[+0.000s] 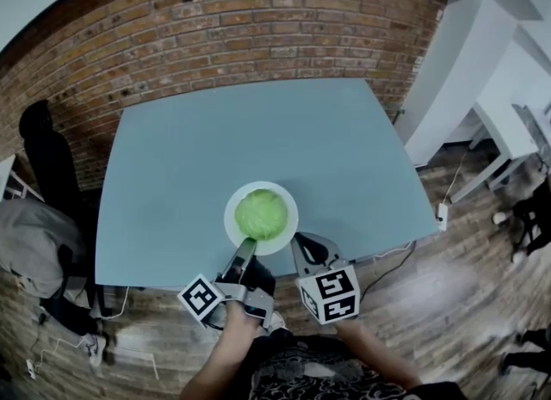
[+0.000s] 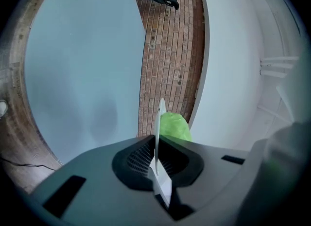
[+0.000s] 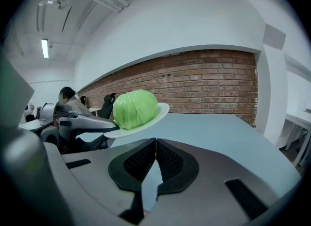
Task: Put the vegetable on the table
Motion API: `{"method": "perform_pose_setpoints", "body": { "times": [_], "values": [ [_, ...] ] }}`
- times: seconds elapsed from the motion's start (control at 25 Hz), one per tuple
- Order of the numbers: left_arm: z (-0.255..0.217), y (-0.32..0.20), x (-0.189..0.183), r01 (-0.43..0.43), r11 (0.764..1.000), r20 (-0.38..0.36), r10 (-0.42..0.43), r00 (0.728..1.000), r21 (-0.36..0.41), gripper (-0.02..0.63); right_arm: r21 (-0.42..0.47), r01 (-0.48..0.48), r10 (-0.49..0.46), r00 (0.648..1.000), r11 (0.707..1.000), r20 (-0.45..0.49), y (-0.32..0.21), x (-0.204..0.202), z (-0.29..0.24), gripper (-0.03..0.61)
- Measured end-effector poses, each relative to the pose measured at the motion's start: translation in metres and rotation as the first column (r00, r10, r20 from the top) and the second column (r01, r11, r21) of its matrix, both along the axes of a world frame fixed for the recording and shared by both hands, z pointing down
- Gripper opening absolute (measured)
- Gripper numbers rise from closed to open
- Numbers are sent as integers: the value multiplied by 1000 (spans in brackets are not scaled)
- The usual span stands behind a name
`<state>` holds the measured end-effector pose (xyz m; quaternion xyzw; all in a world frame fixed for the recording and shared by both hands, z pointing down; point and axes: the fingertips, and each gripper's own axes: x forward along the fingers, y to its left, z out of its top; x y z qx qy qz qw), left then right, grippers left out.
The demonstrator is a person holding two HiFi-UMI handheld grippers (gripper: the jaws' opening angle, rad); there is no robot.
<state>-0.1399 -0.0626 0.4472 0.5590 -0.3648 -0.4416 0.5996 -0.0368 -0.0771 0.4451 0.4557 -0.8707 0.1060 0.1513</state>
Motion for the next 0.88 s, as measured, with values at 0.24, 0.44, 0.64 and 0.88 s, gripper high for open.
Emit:
{"method": "perform_pose_setpoints", "body": {
  "times": [0.24,0.44,0.64,0.88],
  "values": [
    [6,-3,-8,-8,1000,-4,8,1000,-5,12,1,-22,22,1000,1000,2,-4,-3,2,9],
    [10,-4,-8,-16,1000,7,16,1000,-12,12,3,-36,36,999,999,7,-5,-1,3,9],
    [12,-6,-10,-14,1000,0,14,1000,-18,14,2,-34,34,999,999,10,-9,-5,4,9],
    [13,-14,-15,-7,1000,5,7,1000,-14,14,9,-26,26,1000,1000,11,-18,-9,4,9]
  ]
}}
